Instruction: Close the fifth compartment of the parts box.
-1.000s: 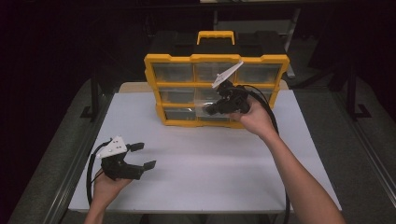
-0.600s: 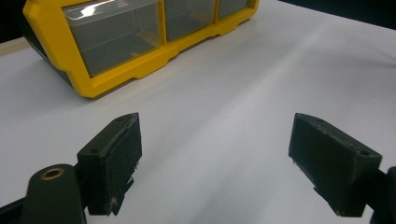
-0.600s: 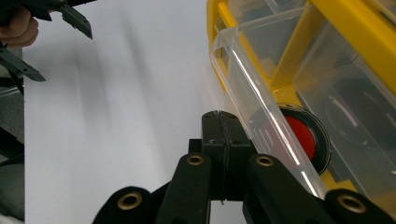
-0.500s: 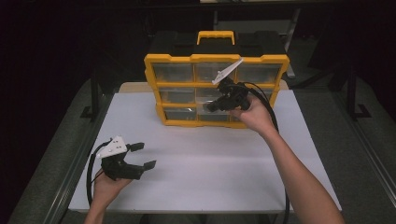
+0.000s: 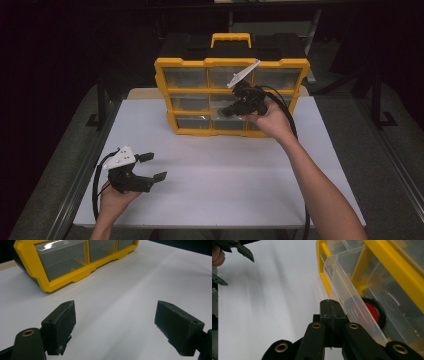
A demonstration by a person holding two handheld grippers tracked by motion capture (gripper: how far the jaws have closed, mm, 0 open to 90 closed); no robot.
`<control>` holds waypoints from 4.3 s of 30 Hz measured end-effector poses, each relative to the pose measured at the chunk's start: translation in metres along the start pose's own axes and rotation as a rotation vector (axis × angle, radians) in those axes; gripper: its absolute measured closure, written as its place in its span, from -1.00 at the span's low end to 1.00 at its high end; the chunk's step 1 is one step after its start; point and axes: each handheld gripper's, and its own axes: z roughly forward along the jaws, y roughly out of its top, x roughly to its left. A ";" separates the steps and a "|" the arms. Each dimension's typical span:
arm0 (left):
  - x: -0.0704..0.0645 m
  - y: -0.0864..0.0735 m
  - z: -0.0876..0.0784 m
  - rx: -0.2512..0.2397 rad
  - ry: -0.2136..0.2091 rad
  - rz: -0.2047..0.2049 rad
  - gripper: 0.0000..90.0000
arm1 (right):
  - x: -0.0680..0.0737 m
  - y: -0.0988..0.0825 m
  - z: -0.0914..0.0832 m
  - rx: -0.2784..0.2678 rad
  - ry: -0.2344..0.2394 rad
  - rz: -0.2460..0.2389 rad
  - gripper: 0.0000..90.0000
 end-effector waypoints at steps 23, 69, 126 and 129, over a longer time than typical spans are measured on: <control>0.002 -0.001 0.001 0.011 0.009 0.006 -0.62 | -0.013 -0.002 0.000 -0.015 -0.071 0.002 0.98; 0.003 -0.003 0.002 0.013 0.013 -0.004 -0.62 | -0.014 -0.017 0.005 -0.078 -0.149 0.012 0.75; 0.005 -0.011 0.014 0.093 0.017 -0.029 -0.64 | 0.002 -0.142 -0.026 -0.232 -0.132 0.215 -0.56; 0.006 -0.011 0.014 0.092 0.016 -0.029 -0.64 | 0.003 -0.146 -0.029 -0.240 -0.140 0.217 -0.60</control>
